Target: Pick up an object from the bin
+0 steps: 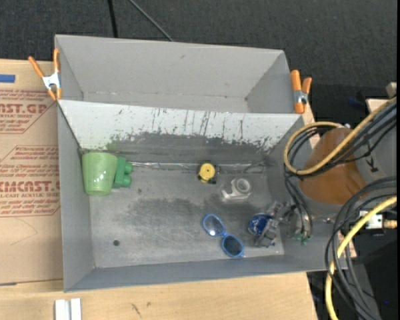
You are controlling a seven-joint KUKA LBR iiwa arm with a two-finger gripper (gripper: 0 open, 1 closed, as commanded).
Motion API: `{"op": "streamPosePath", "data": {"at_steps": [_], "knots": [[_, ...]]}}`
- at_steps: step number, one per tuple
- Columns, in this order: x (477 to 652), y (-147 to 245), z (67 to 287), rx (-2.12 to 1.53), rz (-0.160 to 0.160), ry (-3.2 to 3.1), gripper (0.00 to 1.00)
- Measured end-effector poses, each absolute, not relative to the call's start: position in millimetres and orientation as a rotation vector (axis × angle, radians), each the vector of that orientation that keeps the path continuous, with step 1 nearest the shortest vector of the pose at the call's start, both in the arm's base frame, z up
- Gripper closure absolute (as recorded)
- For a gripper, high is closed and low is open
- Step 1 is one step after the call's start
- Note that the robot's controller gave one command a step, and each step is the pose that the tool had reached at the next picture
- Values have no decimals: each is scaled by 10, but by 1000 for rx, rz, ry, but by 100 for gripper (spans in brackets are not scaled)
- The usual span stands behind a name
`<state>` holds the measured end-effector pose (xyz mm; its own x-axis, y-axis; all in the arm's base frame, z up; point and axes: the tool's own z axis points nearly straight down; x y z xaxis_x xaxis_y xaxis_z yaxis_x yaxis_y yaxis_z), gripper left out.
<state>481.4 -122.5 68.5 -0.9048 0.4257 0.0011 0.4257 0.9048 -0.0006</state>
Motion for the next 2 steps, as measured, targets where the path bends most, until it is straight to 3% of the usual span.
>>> {"op": "streamPosePath", "data": {"at_steps": [2], "knots": [[4847,-1224,1960,-684,0,-3075,100]]}}
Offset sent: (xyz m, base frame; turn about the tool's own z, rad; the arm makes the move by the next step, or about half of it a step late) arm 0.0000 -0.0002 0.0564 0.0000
